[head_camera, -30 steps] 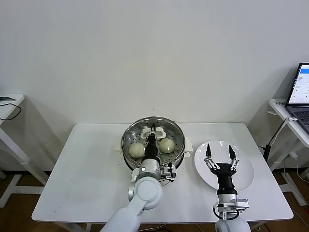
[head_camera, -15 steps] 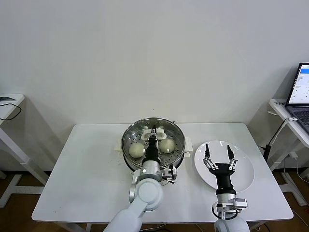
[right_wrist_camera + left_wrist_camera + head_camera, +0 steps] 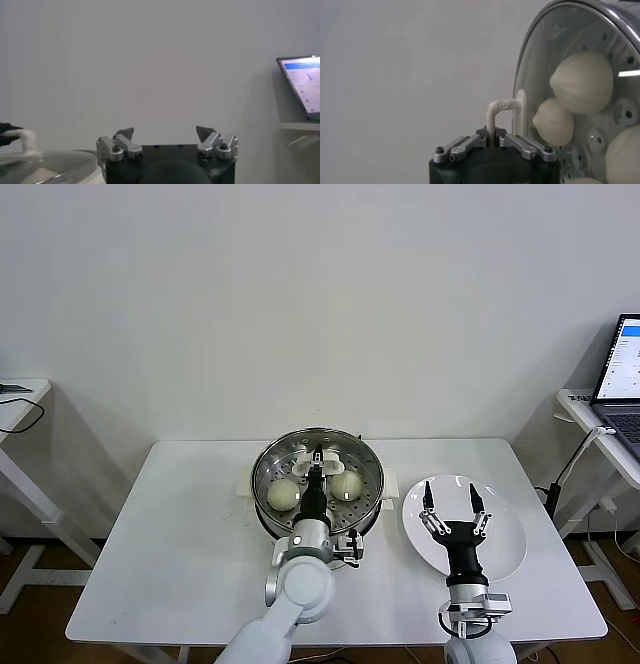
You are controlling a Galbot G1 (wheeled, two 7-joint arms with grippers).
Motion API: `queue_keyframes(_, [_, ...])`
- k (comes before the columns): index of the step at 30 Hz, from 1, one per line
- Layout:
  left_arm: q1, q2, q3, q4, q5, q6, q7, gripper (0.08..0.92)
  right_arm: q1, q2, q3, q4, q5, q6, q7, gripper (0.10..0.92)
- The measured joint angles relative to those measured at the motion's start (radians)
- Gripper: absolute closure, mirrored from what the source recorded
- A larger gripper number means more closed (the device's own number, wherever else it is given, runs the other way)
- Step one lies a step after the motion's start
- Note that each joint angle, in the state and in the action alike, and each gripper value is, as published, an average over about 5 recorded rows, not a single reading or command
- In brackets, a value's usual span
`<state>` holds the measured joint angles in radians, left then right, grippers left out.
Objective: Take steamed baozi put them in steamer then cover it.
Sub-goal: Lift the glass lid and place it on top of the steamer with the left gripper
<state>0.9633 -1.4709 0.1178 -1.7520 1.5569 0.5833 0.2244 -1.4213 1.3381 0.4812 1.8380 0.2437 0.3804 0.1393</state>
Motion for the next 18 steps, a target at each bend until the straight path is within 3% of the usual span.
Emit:
queue_keyframes(8, [0.041,0.045,0.012,-0.065,-0.014,-0.004,-0.013,0.505,0.01,-0.008,-0.004,-0.01,0.002,0.001,-0.001,0.203])
queue_keyframes(18, [0.152,0.128,-0.005,-0.234,-0.042,-0.012,-0.041,0.225,0.013,-0.018,-0.012,-0.021,0.002,0.009,-0.004,0.203])
